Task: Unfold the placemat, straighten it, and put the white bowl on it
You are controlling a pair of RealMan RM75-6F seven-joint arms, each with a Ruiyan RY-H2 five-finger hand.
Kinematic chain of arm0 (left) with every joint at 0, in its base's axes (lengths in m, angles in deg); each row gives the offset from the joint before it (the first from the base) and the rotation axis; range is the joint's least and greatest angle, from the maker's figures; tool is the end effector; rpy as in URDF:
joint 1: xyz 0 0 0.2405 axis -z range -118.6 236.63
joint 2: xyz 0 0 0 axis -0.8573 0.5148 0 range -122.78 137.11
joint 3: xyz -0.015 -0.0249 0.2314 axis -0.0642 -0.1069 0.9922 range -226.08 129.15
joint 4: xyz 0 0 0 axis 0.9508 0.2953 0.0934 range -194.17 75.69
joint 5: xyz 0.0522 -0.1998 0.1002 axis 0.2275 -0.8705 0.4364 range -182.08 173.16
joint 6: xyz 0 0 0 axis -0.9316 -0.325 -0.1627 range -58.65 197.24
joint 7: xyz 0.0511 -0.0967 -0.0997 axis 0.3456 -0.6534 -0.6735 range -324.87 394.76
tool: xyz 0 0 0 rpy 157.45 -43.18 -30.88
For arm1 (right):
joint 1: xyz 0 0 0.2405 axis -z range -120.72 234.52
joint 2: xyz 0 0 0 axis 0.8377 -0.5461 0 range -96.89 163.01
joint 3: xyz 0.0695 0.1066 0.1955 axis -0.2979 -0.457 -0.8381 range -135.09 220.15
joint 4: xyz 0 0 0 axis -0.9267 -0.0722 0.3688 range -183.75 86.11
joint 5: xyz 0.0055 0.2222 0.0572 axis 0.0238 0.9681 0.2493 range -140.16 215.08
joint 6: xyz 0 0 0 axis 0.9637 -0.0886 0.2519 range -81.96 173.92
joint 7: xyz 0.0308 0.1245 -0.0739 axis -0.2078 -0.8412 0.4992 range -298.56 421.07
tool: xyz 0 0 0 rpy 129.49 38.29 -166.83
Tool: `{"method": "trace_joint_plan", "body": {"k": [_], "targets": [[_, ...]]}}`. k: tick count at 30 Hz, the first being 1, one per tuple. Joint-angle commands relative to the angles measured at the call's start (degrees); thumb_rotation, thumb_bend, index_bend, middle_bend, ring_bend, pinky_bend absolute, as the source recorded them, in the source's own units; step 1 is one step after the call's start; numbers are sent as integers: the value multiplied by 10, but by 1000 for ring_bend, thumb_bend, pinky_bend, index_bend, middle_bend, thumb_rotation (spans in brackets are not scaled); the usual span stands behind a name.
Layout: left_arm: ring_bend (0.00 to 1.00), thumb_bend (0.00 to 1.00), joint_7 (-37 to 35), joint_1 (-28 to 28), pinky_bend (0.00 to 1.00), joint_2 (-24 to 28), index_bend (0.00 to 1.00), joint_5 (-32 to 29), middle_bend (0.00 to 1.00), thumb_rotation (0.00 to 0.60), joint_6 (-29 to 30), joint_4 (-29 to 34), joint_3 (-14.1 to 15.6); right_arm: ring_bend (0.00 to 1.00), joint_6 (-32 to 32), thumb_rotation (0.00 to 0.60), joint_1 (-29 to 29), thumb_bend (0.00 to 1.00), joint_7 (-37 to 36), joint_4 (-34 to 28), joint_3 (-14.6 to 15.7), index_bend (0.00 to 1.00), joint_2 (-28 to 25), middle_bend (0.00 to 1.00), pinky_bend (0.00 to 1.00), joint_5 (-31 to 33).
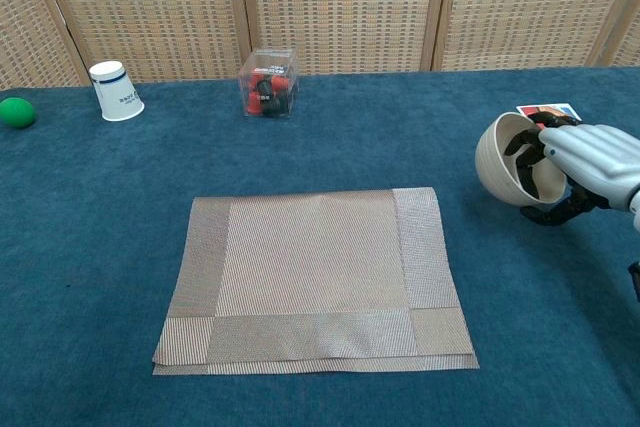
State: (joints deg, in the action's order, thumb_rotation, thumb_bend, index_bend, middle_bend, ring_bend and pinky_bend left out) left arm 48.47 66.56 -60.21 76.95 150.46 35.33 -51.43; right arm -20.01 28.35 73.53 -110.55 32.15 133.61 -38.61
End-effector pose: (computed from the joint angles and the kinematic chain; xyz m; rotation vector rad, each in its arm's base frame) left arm -0.2878 0.1971 0.1044 -1.4454 -0.8545 -0.7578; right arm -0.2281 -0.3204 -0.0412 1.6021 -0.8586 0.8908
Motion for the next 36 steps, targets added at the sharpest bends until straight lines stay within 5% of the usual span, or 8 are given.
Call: {"method": "trace_joint_plan", "body": {"k": [1,19,36], "targets": [[0,14,0,-1,0,1,0,2,0,600,2,2,1,10,-4,600,2,506,-1,3,3,733,-1,285,86,-3],[0,18,4,-2,0,2,0,13,0,600,11,8,5,11,-16,600,24,501,60,-28,-12,739,-94,277,86,33],[0,18,15,-2,0,-1,0,18,0,600,11,10,9,11,25,600,44,470,61,28,-6,739,-120,263,86,82]]}}
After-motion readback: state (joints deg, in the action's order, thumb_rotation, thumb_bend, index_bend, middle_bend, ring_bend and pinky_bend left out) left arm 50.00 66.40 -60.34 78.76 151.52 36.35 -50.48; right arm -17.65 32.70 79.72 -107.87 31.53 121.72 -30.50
